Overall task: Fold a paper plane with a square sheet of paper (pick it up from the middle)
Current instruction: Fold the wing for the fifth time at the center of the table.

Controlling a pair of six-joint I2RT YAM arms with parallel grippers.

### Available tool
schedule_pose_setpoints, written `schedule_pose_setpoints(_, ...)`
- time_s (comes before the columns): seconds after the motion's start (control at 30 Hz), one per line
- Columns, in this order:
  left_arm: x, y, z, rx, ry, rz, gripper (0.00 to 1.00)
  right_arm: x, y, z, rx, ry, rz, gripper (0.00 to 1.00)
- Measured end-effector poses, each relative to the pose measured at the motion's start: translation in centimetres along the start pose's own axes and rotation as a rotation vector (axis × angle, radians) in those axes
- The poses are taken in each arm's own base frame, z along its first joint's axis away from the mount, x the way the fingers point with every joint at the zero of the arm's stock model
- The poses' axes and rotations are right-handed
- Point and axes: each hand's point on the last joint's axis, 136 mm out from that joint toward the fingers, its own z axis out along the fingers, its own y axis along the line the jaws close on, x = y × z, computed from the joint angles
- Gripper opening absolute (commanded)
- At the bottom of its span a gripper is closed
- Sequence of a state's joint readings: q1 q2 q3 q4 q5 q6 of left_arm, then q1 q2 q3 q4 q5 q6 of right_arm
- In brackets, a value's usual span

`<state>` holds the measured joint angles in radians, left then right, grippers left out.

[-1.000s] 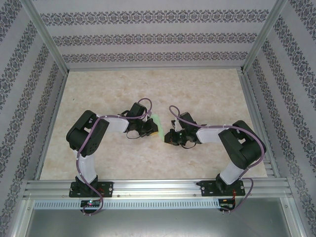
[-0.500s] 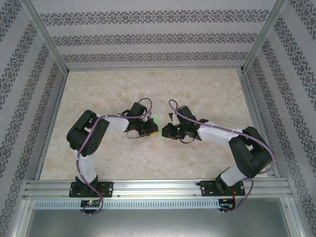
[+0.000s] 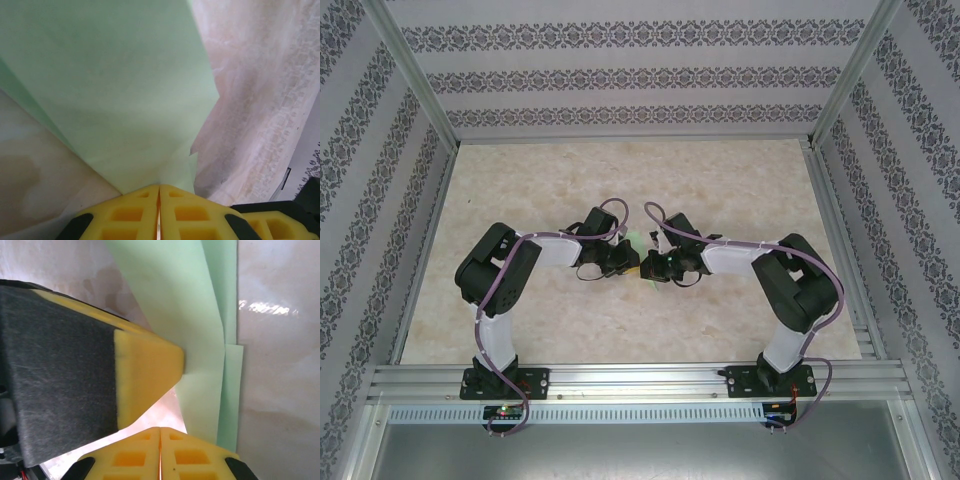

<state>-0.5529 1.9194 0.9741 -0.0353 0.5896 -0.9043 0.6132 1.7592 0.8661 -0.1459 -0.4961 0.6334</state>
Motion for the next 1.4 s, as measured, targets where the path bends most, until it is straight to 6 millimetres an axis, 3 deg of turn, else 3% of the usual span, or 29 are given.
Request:
schedule_pose_setpoints(0.13, 0.0, 0.0, 0.0, 0.0, 0.0, 0.0, 0.11, 0.7, -1.0, 0.7, -0.001, 0.016, 0.013, 0.09)
schedule_pose_setpoints(0.43, 0.0, 0.0, 0.0, -0.008, 0.001, -0.001, 0.11, 1.1, -0.9, 0.6, -0.059, -0.014, -0.01, 0.09)
schedule_pose_setpoints(1.0, 0.2, 0.1, 0.1, -0.024, 0.013, -0.005, 0.1, 5.8, -2.6, -2.6, -0.02, 0.002, 0.049, 0.09)
schedule_pose_setpoints(1.23, 0.2, 0.1, 0.1, -0.024, 0.014, -0.005, 0.1, 1.4, 0.7, -3.2, -0.052, -0.065, 0.008, 0.08)
schedule_pose_setpoints(1.4, 0.2, -0.1, 0.0, -0.021, 0.017, -0.004, 0.1, 0.0, 0.1, -1.3, -0.027, -0.051, 0.022, 0.07)
